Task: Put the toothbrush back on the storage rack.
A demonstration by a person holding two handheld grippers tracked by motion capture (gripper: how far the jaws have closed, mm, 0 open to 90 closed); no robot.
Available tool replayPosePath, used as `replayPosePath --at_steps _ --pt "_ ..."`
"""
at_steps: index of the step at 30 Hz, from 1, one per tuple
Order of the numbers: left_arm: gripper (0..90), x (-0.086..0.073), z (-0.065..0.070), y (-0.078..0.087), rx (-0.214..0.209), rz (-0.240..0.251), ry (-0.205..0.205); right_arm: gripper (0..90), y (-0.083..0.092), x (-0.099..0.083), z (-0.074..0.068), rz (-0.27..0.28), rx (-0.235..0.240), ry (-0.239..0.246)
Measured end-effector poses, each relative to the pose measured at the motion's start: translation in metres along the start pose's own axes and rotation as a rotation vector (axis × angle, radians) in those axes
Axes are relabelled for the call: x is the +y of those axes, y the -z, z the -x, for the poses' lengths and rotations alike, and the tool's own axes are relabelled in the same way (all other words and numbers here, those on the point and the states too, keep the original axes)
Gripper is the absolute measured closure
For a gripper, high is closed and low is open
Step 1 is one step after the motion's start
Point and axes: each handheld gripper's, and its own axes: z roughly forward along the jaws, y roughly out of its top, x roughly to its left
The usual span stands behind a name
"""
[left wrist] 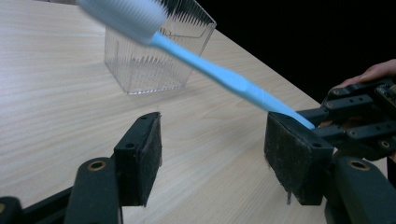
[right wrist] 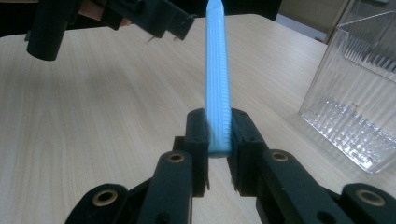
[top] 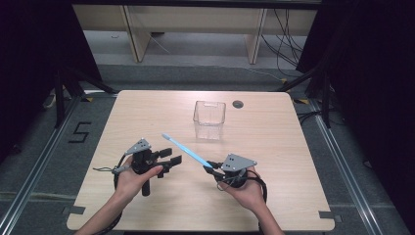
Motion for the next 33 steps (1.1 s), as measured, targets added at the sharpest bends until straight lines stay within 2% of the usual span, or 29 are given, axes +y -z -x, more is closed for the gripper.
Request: replayPosePath --at_steps 3,7,9,10,16,20,23,26,27,32,33 --pt "37.7 0.004 0.002 -0.004 -0.001 0.005 0.013 79.6 -0.002 0.0 0.0 0.017 -0.016 0.009" --pt "39.9 0.007 0.003 -0.008 -0.015 0.016 0.028 79.6 -0.003 0.0 -0.001 0.01 -0.007 -0.005" --pt "41.1 0.008 0.003 -0.01 -0.012 0.02 0.029 79.6 -0.003 0.0 -0.001 0.014 -0.018 0.011" --pt "41.9 0.008 0.004 -0.011 -0.017 0.024 0.022 79.6 -0.004 0.001 -0.002 0.009 -0.001 -0.005" --pt "46.7 0.009 0.008 -0.018 -0.035 0.032 0.027 79.6 -0.004 0.003 -0.002 0.021 -0.015 0.006" --pt "49.7 0.011 0.011 -0.022 -0.059 0.045 0.028 79.6 -0.005 0.003 -0.003 0.022 -0.015 -0.008" --pt "53.9 0.012 0.013 -0.026 -0.076 0.046 0.039 79.5 -0.004 0.004 -0.004 0.028 -0.021 -0.026" --pt "58.1 0.013 0.014 -0.028 -0.088 0.054 0.047 79.5 -0.004 0.005 -0.002 0.029 -0.015 -0.013" --pt "60.4 0.015 0.016 -0.029 -0.103 0.073 0.046 79.5 -0.004 0.005 -0.001 0.035 -0.027 -0.013" --pt "68.1 0.018 0.02 -0.03 -0.119 0.1 0.048 79.4 -0.006 0.003 -0.002 0.036 -0.038 -0.033" --pt "69.5 0.019 0.02 -0.03 -0.131 0.11 0.047 79.3 -0.006 0.003 -0.004 0.03 -0.042 -0.05"
